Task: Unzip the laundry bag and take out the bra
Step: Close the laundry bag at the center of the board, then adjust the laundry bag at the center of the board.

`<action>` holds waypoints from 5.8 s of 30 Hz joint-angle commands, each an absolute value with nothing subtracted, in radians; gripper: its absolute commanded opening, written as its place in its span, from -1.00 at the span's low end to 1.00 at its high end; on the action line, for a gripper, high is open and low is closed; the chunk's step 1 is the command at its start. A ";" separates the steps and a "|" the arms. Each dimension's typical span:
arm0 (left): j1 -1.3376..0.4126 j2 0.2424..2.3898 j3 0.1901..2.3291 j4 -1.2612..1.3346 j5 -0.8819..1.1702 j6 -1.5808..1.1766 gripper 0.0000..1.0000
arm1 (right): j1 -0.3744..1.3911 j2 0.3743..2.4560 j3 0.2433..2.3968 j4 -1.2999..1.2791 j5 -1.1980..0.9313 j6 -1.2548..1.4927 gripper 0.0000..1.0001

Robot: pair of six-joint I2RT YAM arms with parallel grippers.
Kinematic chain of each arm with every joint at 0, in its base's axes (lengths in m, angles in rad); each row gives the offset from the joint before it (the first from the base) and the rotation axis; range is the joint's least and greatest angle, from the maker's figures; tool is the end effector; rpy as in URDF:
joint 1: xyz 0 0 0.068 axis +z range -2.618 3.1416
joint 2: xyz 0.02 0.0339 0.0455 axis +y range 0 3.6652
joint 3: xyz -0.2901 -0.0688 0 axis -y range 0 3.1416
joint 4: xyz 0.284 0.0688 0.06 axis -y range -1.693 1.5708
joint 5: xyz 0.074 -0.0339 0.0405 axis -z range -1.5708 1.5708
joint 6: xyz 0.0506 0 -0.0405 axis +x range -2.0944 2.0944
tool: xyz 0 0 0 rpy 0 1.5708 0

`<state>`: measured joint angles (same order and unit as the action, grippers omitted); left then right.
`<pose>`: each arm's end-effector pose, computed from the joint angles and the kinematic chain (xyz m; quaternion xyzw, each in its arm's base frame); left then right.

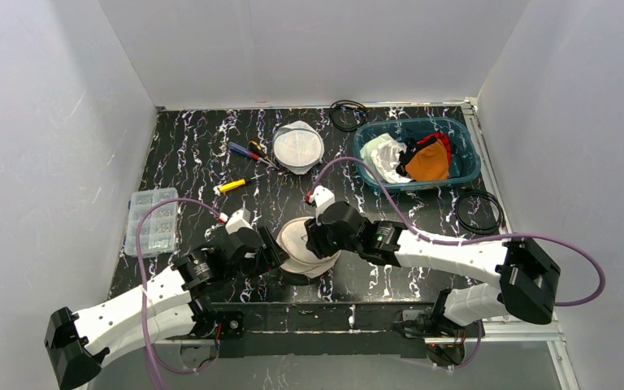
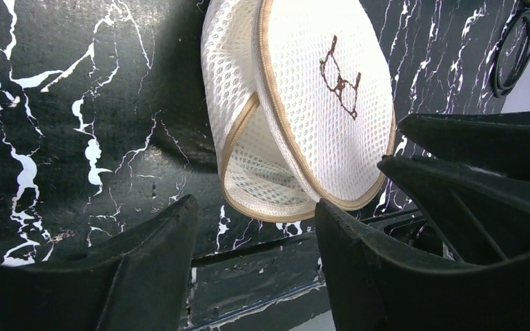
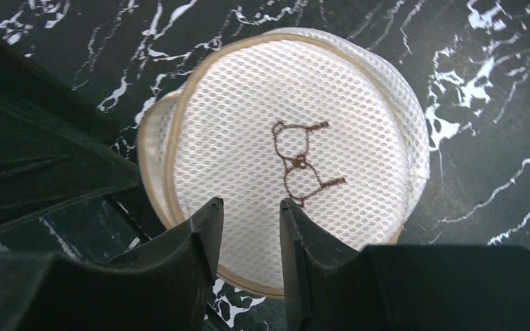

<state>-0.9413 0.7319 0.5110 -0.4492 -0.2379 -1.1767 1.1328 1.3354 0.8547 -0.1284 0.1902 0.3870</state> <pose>0.1221 -0.1474 0.2272 -0.1563 0.8817 -0.3245 0.3048 0.1500 0.2978 0.2467 -0.2806 0.8379 0.2561 0.3918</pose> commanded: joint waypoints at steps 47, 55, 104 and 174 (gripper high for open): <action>-0.883 0.727 0.383 -0.313 -0.236 -1.216 -0.61 | 1.420 1.439 0.969 -0.088 0.507 -0.062 -0.97; -0.861 0.761 0.399 -0.292 -0.217 -1.197 -0.65 | 1.463 1.401 0.891 -0.025 0.488 -0.145 -0.97; -0.854 1.157 0.903 -0.715 -0.249 -0.725 0.31 | 1.512 0.981 0.705 -0.262 0.744 0.651 0.70; -0.847 0.807 0.244 -0.240 -0.214 -1.165 -1.00 | 1.191 1.427 0.341 0.627 0.325 1.078 -0.06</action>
